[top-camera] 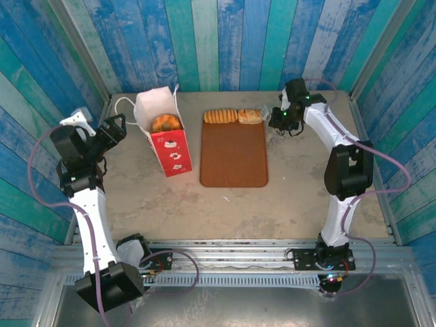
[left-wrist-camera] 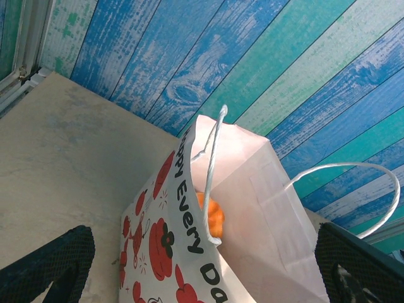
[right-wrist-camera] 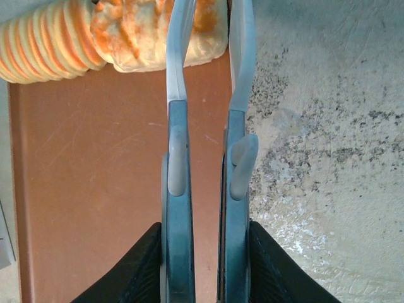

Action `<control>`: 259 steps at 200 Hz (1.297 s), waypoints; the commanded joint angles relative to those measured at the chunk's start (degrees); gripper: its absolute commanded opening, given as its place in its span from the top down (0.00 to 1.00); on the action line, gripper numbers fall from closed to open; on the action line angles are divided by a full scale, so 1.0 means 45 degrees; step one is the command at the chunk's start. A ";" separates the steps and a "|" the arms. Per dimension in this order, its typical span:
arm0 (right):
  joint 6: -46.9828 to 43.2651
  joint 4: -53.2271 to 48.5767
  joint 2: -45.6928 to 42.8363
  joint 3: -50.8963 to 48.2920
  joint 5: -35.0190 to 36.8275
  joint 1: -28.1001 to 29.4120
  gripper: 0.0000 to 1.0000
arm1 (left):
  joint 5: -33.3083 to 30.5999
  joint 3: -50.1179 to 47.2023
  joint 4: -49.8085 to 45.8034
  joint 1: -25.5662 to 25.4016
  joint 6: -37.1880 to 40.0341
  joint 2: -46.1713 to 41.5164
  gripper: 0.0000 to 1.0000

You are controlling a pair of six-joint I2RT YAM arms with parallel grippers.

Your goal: Place the fake bread into the paper bag

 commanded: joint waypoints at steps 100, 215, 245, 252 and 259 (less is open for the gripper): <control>-0.0176 -0.0068 0.0600 0.0465 -0.0808 -0.0047 0.67 | -0.0189 0.0431 -0.0246 0.0050 0.0441 0.0159 0.06; -0.0433 -0.0603 0.0868 0.0467 -0.0954 0.0032 0.87 | -0.0207 0.0548 -0.0324 0.0050 0.0499 0.0183 0.06; -0.0364 -0.0531 0.0117 0.0162 -0.0592 0.0032 0.99 | -0.0216 0.0548 -0.0343 0.0035 0.0520 0.0164 0.06; -0.0316 -0.0473 -0.0133 -0.0001 -0.0569 0.0047 0.99 | -0.0208 0.0548 -0.0343 0.0035 0.0499 0.0147 0.06; -0.0232 -0.0342 -0.0438 -0.0221 -0.0540 0.0032 0.99 | -0.0213 0.0566 -0.0342 0.0050 0.0496 0.0144 0.06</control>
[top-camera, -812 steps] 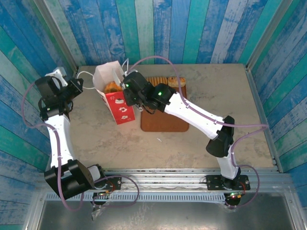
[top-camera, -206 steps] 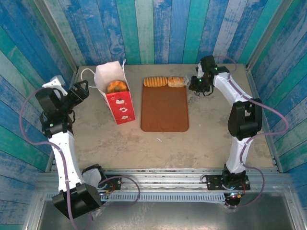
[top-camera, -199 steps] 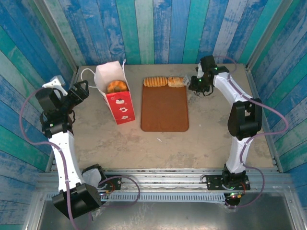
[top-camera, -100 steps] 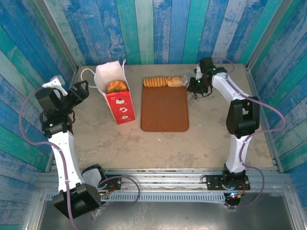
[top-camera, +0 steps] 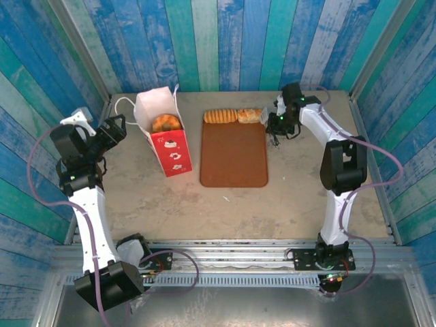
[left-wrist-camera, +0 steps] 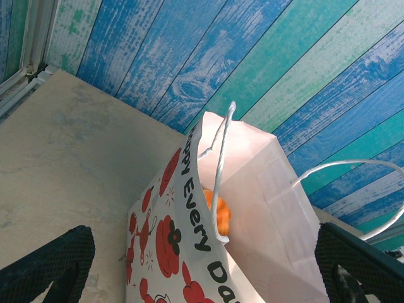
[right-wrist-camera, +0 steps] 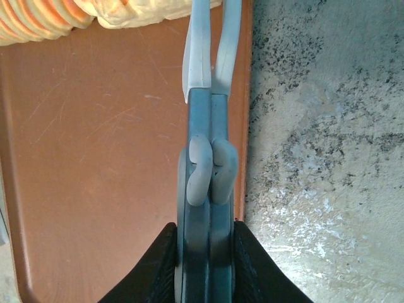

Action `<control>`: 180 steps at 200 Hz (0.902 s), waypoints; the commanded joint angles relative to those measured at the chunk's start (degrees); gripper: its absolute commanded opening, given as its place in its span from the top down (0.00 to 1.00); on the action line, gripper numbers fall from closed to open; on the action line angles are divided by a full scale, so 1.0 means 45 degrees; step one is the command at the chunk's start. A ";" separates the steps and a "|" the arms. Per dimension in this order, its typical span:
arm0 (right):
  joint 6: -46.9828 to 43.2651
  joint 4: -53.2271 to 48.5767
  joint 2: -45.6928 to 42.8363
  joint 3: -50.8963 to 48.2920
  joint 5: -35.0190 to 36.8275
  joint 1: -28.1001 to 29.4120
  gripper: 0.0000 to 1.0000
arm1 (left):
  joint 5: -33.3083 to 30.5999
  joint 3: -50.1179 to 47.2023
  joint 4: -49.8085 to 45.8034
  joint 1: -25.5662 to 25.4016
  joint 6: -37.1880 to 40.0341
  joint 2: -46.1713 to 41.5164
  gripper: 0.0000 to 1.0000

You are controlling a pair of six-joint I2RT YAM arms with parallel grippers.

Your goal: Place the fake bread into the paper bag

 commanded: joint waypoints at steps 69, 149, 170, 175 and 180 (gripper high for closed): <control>0.1004 0.1225 -0.4998 -0.3078 0.0021 0.0048 0.99 | -0.0200 0.0636 0.0113 0.0029 -0.0094 -0.0026 0.06; 0.1875 0.1562 -0.8974 -0.3893 0.0074 0.0859 0.99 | 0.0578 0.1541 -0.0051 0.0110 -0.0926 0.0832 0.06; 0.1990 0.1371 -0.9528 -0.3250 0.0609 0.1504 0.99 | 0.1403 0.1938 0.0092 0.0282 -0.1097 0.1499 0.03; 0.1987 0.1323 -0.9614 -0.3055 0.0773 0.1685 0.99 | 0.1567 0.2015 0.0210 0.0300 -0.1106 0.1614 0.02; 0.2004 0.1282 -0.9704 -0.2849 0.0923 0.1854 0.99 | 0.1766 0.2083 0.0304 0.0356 -0.1132 0.1731 0.02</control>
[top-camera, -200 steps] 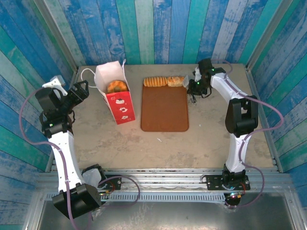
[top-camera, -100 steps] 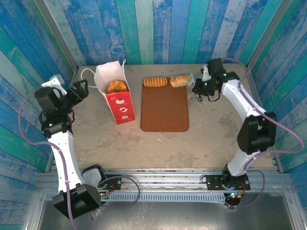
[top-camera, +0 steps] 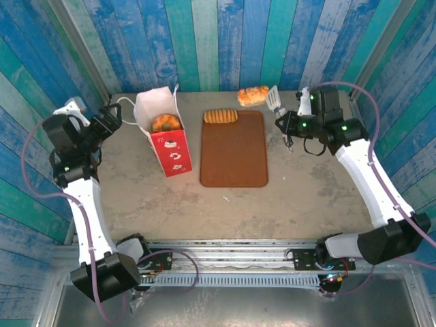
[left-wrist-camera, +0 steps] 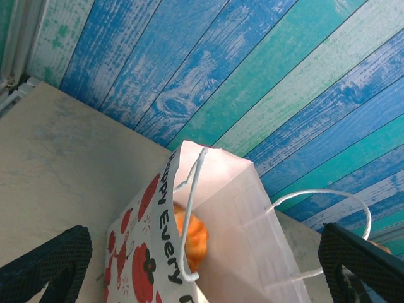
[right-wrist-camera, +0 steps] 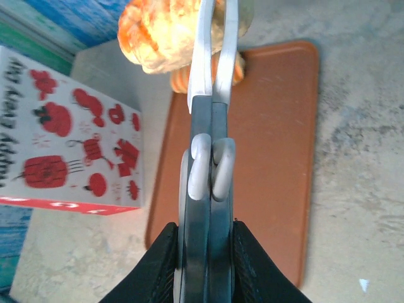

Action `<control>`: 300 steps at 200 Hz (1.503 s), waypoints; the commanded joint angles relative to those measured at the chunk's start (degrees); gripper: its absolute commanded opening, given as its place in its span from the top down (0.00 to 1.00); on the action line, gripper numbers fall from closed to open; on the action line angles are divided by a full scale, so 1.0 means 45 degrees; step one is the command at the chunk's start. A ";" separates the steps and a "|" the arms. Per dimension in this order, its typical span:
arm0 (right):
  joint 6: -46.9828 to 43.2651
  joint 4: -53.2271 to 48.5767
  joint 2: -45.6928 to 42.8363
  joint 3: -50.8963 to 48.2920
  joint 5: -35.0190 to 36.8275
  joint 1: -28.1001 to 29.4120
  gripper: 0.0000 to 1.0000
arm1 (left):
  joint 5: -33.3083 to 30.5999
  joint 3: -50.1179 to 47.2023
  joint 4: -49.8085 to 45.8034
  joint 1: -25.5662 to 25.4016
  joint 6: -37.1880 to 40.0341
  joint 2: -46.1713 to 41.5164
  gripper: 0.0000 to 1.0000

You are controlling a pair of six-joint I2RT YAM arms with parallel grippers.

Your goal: Place the fake bread into the paper bag

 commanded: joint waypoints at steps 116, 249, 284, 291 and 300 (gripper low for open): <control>0.0002 0.1346 0.0712 0.5138 0.2722 0.5806 0.99 | 0.2991 0.0933 0.0228 0.0310 0.0433 0.1891 0.14; 0.1820 0.3445 0.4824 0.6070 0.0863 0.7926 1.00 | 0.3283 0.0250 0.0759 0.0883 0.1067 0.2599 0.91; 0.1497 0.2563 0.5499 0.6315 0.1468 0.7934 0.99 | 0.3375 0.0162 0.0757 0.0933 0.1200 0.2547 1.00; 0.1407 0.2350 0.5637 0.6427 0.1610 0.7937 0.99 | 0.3224 0.0203 0.0669 0.0969 0.1256 0.2508 1.00; 0.1343 0.2181 0.5776 0.6460 0.1797 0.7938 0.99 | 0.2915 0.0225 0.0500 0.1010 0.1310 0.2457 1.00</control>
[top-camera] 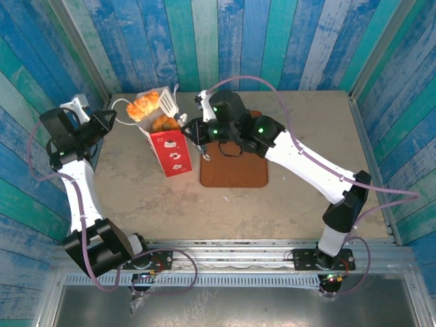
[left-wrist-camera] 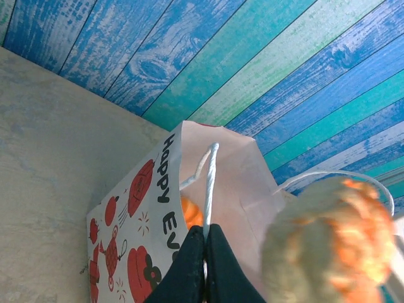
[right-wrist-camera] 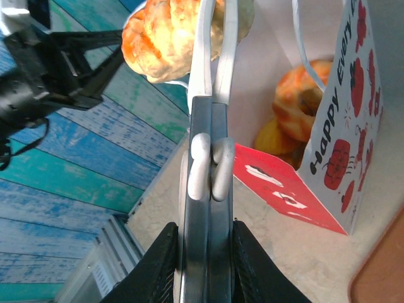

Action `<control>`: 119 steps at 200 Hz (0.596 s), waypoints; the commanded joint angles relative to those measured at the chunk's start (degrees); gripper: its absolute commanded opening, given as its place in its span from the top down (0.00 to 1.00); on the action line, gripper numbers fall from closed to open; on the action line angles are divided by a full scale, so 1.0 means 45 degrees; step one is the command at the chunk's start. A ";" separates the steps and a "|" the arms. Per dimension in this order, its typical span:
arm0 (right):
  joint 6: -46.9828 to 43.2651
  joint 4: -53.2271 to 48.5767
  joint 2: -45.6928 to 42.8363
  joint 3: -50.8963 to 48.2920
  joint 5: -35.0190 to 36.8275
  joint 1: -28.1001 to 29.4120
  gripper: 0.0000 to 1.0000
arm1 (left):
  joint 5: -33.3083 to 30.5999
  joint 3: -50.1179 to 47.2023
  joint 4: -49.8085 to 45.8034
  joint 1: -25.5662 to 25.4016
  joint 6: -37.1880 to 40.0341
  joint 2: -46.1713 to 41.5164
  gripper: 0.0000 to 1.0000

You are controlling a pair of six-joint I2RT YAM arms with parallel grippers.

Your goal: Place the fake bread into the paper bag

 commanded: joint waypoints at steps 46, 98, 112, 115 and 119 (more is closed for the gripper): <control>-0.0681 -0.0853 0.0624 0.0759 0.1647 0.0074 0.99 | -0.1451 -0.0005 -0.0849 0.0202 0.0890 -0.0257 1.00; -0.0789 -0.1124 0.0683 0.0569 0.1785 0.0058 0.97 | -0.1439 0.0037 -0.0810 0.0197 0.0818 -0.0413 1.00; -0.0794 -0.1121 0.0666 0.0492 0.1757 0.0050 0.90 | -0.1360 0.0036 -0.0828 0.0199 0.0835 -0.0393 1.00; -0.0790 -0.1126 0.0664 0.0474 0.1739 0.0049 0.89 | -0.1352 0.0026 -0.0810 0.0192 0.0837 -0.0393 1.00; -0.0783 -0.1141 0.0645 0.0454 0.1741 0.0045 0.88 | -0.1339 0.0006 -0.0796 0.0207 0.0809 -0.0393 1.00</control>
